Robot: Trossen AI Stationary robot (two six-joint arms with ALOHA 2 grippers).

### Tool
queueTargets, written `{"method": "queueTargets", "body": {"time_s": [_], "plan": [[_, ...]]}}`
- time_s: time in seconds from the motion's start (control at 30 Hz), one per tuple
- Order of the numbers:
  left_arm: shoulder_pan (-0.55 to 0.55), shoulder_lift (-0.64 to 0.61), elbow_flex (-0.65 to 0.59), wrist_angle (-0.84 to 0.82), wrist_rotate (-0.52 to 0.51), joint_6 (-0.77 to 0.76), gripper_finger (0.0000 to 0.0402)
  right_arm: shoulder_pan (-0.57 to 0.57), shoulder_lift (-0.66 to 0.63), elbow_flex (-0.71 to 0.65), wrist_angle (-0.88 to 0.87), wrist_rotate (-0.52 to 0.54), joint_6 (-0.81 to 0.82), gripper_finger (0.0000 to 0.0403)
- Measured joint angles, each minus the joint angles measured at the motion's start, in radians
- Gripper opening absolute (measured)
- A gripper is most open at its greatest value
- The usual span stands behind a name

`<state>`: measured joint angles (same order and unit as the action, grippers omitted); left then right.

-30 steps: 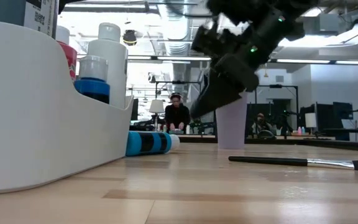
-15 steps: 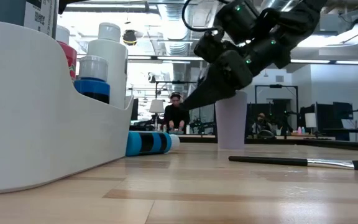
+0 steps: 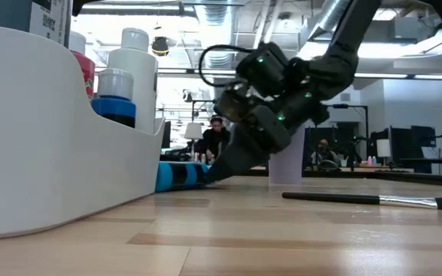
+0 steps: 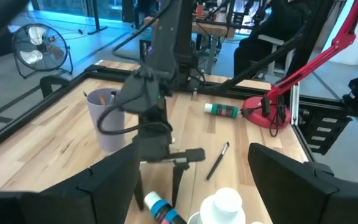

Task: Pick & Place Paint Supplies
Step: Put the black blue paint bottle into the white bin

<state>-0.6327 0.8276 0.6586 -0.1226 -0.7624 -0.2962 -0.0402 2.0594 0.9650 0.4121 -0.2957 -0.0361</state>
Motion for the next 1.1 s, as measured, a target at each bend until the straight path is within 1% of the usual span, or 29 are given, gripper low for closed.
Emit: {"method": "queueTargets", "body": {"time_s": [0.17, 0.33, 0.53, 0.67, 0.8, 0.93, 1.1], "plan": [[0.000, 0.000, 0.000, 0.001, 0.000, 0.001, 0.0292, 0.004, 0.048, 0.044, 0.003, -0.073, 0.007, 0.0265], [0.000, 0.000, 0.000, 0.000, 0.000, 0.001, 0.0292, 0.022, 0.034, 0.045, -0.034, -0.069, 0.009, 0.0265], [0.000, 0.000, 0.000, 0.000, 0.000, 0.000, 0.0292, 0.060, 0.008, 0.042, -0.076, -0.076, 0.066, 0.0265], [0.000, 0.000, 0.000, 0.000, 0.000, -0.001, 0.0292, 0.102, -0.012, 0.041, -0.108, -0.063, 0.111, 0.0265], [0.000, 0.000, 0.000, 0.001, 0.001, -0.003, 0.0292, 0.163, -0.030, 0.038, -0.126, -0.018, 0.150, 0.0265], [0.000, 0.000, 0.000, 0.001, 0.001, -0.006, 0.0292, 0.205, -0.036, 0.039, -0.150, -0.003, 0.192, 0.0265], [0.000, 0.000, 0.000, 0.006, 0.001, -0.008, 0.0292, 0.238, -0.039, 0.041, -0.172, 0.012, 0.195, 0.0265]]}}
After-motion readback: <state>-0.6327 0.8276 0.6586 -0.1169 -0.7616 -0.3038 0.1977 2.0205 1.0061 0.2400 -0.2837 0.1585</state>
